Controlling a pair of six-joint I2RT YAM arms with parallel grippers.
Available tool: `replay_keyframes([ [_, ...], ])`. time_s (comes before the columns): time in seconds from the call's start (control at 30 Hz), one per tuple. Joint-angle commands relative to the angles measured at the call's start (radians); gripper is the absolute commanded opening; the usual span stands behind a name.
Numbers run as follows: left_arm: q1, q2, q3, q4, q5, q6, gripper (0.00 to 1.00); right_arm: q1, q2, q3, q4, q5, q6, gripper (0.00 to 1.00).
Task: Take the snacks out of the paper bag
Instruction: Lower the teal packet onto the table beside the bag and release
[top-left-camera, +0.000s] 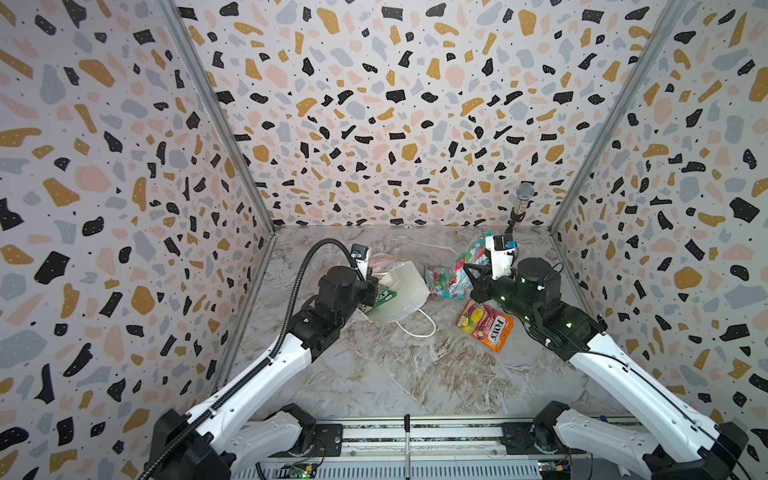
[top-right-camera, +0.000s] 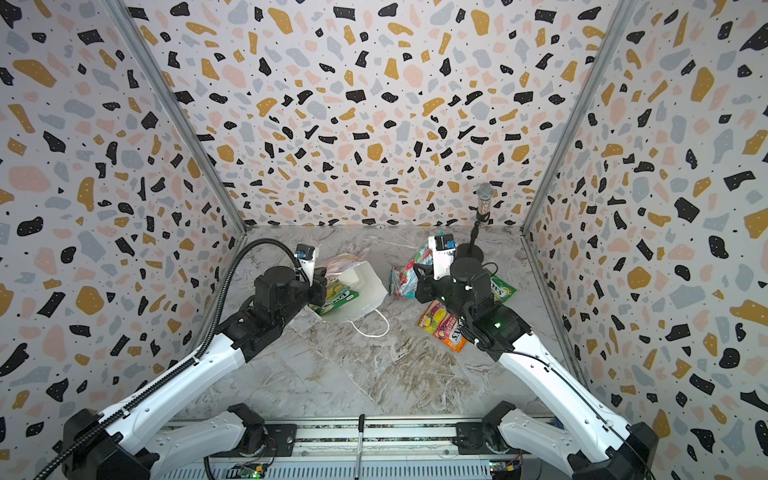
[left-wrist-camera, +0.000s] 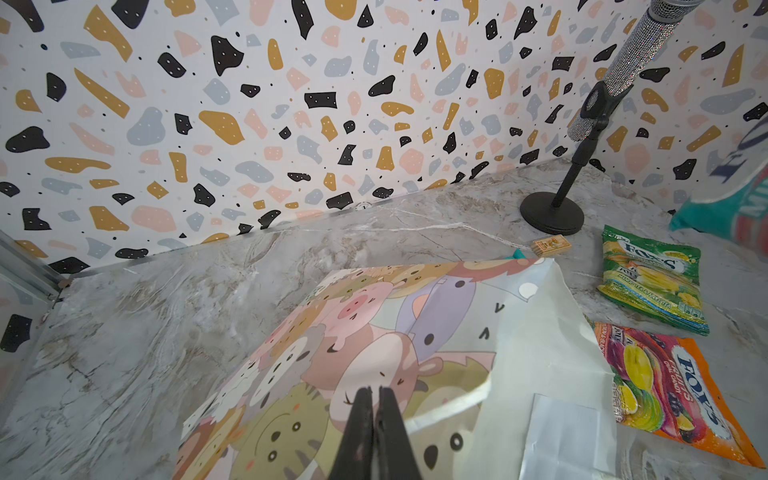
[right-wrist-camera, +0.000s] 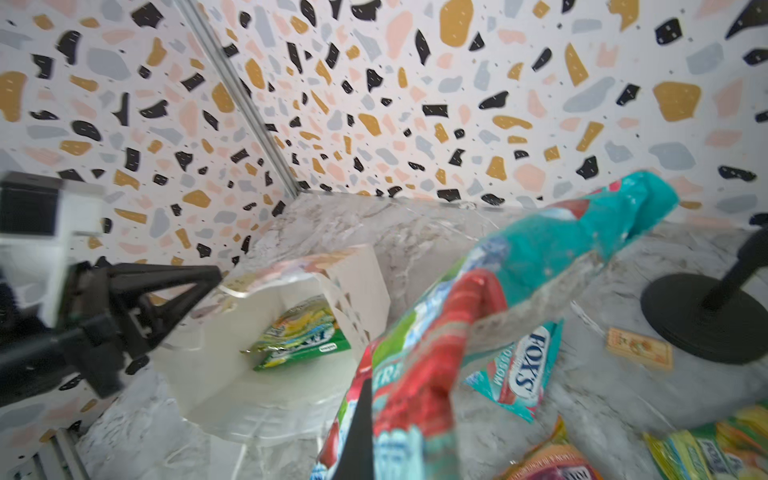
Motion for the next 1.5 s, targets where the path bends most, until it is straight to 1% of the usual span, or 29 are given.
replay_keyframes([
  [0.0, 0.003, -0.003, 0.015, -0.001, -0.024, 0.011, 0.0, -0.061, -0.04, -0.08, 0.003, -0.124, 0.003, 0.0],
  [0.17, 0.003, -0.005, 0.016, -0.002, -0.026, 0.013, 0.0, -0.08, -0.016, -0.192, 0.07, -0.25, 0.032, 0.0],
  [0.27, 0.001, -0.005, 0.015, -0.002, -0.027, 0.014, 0.0, -0.079, 0.019, -0.258, 0.165, -0.316, 0.094, 0.0],
  [0.37, 0.001, -0.005, 0.015, -0.002, -0.03, 0.016, 0.0, -0.075, 0.066, -0.311, 0.282, -0.418, 0.151, 0.0],
  [0.5, 0.0, -0.003, 0.015, -0.004, -0.032, 0.017, 0.0, -0.057, 0.149, -0.335, 0.375, -0.499, 0.193, 0.0],
  [0.7, -0.002, -0.004, 0.014, -0.006, -0.04, 0.021, 0.0, 0.005, 0.245, -0.336, 0.453, -0.518, 0.219, 0.0],
  [0.9, -0.004, -0.002, 0.015, -0.005, -0.036, 0.021, 0.0, 0.012, 0.322, -0.369, 0.596, -0.618, 0.265, 0.0],
  [1.0, -0.005, -0.003, 0.015, -0.006, -0.037, 0.021, 0.0, 0.006, 0.379, -0.371, 0.618, -0.655, 0.266, 0.0],
  [1.1, -0.008, -0.005, 0.013, -0.007, -0.039, 0.022, 0.0, 0.006, 0.417, -0.383, 0.63, -0.645, 0.261, 0.0],
  [1.27, -0.012, -0.005, 0.012, -0.007, -0.044, 0.023, 0.0, -0.002, 0.461, -0.387, 0.6, -0.605, 0.226, 0.0],
  [1.47, -0.014, -0.003, 0.013, -0.007, -0.047, 0.023, 0.0, -0.002, 0.513, -0.339, 0.46, -0.468, 0.155, 0.0],
])
